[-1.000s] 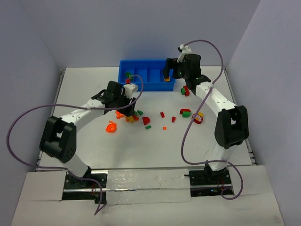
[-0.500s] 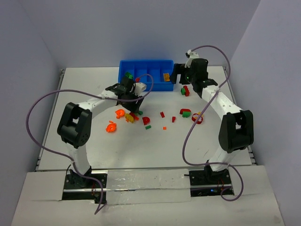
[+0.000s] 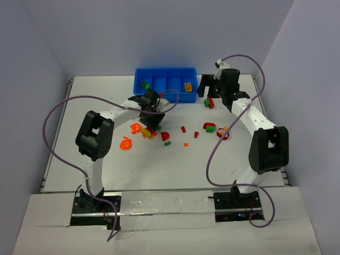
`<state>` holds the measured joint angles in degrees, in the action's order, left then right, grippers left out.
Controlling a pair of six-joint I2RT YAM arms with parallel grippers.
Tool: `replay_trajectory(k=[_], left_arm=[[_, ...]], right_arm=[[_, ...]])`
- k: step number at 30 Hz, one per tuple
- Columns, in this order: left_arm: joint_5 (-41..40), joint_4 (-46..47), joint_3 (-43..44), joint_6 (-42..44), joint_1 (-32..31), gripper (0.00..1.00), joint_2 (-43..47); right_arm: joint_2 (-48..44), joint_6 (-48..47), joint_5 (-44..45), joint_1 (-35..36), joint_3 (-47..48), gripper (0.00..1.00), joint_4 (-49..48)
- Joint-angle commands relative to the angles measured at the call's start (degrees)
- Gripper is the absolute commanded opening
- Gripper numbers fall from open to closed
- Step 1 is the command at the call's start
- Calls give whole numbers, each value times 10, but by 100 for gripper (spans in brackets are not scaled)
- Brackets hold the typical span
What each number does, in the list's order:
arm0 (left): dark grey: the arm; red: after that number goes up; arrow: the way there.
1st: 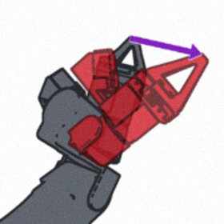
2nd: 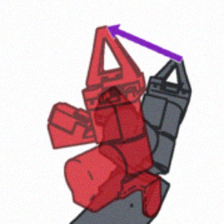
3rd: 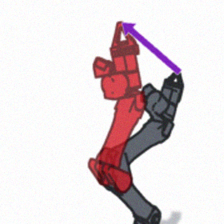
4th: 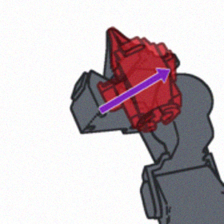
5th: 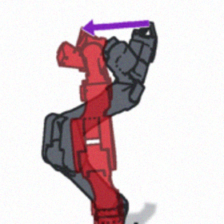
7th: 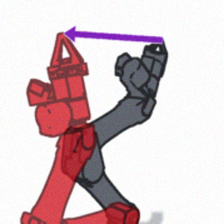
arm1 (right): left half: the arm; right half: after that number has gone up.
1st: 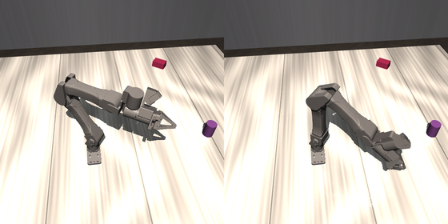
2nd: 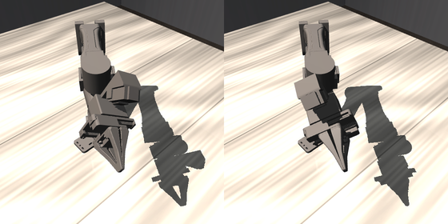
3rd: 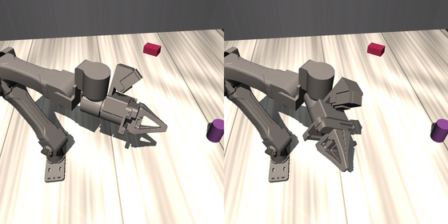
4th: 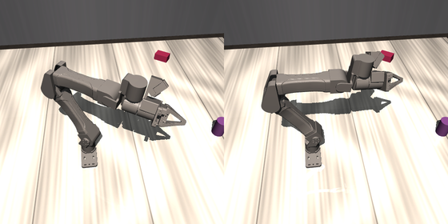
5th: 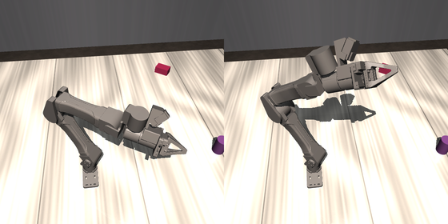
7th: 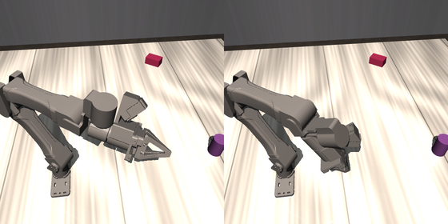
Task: Sort the legos into containers by color
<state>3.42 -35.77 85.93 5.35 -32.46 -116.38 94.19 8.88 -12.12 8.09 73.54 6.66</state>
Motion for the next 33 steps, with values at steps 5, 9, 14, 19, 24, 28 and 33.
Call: replay_trajectory(k=[5, 9, 14, 19, 24, 28, 33], left_arm=[[-17, -26, 39, -2, -4, 52, -12], [-17, -24, 47, -6, -4, 52, -12], [-13, -34, 60, -7, -4, 60, -21], [-10, -35, 62, -9, -4, 61, -26], [-11, -36, 63, -9, -5, 57, -29], [-15, -38, 64, -9, -4, 52, -28], [-11, -46, 76, -10, -4, 35, -12]], right_arm=[[-37, -4, -4, -6, -9, 96, -15], [-39, -4, -4, -7, -13, 96, -16], [-41, -3, -5, -7, -14, 96, -17], [-38, -4, -6, -7, -11, 96, -18], [-36, -4, -6, -7, -10, 96, -17], [-36, -4, -6, -7, -9, 96, -18], [-38, 0, -12, -7, -9, 96, -17]])
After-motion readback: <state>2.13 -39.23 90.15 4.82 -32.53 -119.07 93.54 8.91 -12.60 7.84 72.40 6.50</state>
